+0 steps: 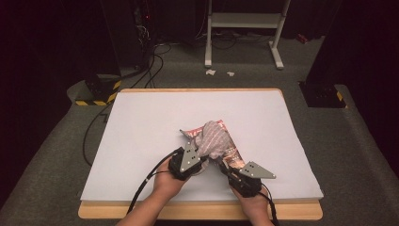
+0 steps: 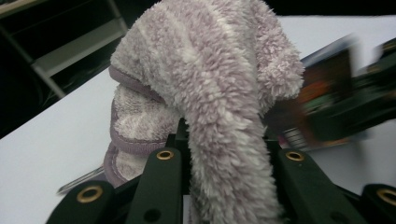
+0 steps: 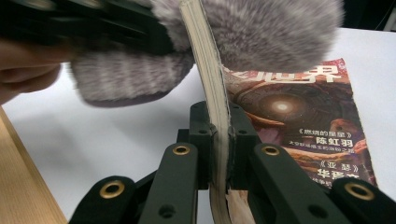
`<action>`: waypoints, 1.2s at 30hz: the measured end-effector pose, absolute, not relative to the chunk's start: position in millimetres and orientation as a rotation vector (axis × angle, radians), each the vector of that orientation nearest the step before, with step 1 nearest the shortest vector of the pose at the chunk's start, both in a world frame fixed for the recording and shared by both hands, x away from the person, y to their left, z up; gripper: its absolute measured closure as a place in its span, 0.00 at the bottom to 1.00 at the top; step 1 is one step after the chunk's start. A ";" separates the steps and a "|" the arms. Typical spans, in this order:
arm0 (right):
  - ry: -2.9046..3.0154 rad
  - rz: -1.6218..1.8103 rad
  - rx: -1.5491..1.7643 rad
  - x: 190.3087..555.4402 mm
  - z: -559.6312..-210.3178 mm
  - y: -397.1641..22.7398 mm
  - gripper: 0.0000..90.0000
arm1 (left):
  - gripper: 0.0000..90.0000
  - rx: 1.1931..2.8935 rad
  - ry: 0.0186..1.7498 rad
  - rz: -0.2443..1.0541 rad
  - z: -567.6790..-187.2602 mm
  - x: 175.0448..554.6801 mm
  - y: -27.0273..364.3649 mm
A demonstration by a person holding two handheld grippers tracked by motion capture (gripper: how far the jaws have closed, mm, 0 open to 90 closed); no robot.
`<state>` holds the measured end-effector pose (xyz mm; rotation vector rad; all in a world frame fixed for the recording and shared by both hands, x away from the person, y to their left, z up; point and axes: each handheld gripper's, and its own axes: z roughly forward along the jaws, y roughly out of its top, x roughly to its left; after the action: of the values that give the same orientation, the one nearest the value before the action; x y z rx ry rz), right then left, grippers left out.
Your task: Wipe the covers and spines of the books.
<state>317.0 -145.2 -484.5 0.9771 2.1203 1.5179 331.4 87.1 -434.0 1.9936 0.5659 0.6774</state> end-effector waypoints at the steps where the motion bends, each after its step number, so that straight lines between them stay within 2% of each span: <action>1: 2.121 1.518 0.975 317.0 -484.7 -145.1 0.94 | 0.79 1.989 0.555 0.672 -432.5 328.3 85.1; 7: 2.119 1.520 0.978 317.1 -485.1 -144.5 0.94 | 0.79 2.005 0.491 0.738 -424.8 312.7 69.8; 10: 2.120 1.523 0.991 317.7 -485.2 -144.8 0.94 | 0.79 2.020 0.487 0.786 -429.6 317.3 68.0; 12: 2.123 1.523 0.998 318.1 -485.4 -144.5 0.94 | 0.79 2.017 0.500 0.766 -434.1 324.7 71.7; 16: 2.128 1.527 1.006 319.1 -485.6 -144.9 0.94 | 0.79 2.007 0.560 0.689 -441.6 341.3 87.0; 19: 2.132 1.524 0.999 318.9 -485.5 -144.4 0.94 | 0.79 2.018 0.607 0.678 -447.6 352.1 99.2; 36: 2.136 1.516 0.984 318.2 -485.7 -141.8 0.94 | 0.79 2.077 0.935 0.740 -492.5 425.9 154.5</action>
<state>318.2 -141.8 -485.7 0.9837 2.1359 1.5165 425.9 154.5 -492.5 2.0766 0.9353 0.7402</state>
